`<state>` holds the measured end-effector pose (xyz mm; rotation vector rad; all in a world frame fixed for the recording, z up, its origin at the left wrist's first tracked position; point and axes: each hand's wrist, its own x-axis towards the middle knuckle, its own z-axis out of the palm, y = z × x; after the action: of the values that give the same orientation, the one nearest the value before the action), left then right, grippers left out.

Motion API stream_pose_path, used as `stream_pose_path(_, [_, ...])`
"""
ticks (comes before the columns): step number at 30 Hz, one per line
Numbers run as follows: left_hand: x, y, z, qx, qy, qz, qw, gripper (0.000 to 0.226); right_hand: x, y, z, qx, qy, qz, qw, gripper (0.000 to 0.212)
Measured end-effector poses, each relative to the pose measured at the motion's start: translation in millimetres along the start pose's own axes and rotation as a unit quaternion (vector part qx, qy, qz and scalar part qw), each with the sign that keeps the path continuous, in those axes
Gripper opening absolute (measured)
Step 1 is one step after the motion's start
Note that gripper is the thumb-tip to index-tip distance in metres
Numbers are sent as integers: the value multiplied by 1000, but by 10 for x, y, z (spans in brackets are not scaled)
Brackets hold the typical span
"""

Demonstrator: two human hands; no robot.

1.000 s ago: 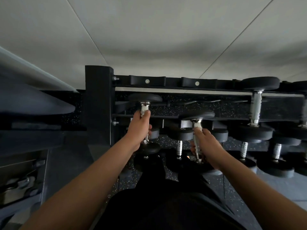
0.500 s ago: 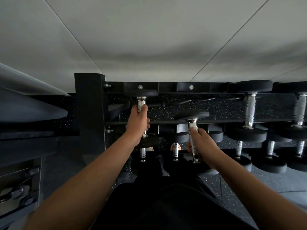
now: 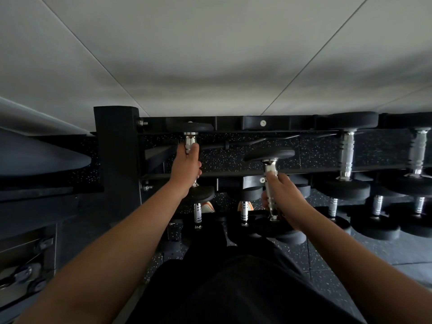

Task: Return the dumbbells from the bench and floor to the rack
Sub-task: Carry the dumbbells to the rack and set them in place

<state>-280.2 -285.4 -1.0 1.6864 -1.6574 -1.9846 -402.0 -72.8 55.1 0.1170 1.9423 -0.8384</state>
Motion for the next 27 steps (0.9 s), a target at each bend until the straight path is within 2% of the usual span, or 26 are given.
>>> stream_pose_path(4, [6, -19, -15, 11, 8, 20, 1000, 29, 65, -137, 26, 25, 11, 0, 1000, 27])
stream_pose_path(13, [64, -121, 33, 83, 44, 40, 995, 34, 324, -455, 143, 83, 55, -43, 994, 28])
stream_pose_path(21, [27, -78, 26, 125, 42, 45, 990, 26, 646, -448, 159, -1, 76, -48, 996, 37])
stream_pose_path(25, [16, -42, 36, 145, 40, 53, 987, 25, 686, -378, 131, -4, 77, -49, 996, 34])
stream_pose_path(27, [5, -32, 42, 157, 38, 59, 985, 25, 681, -373, 109, -10, 83, -45, 995, 39])
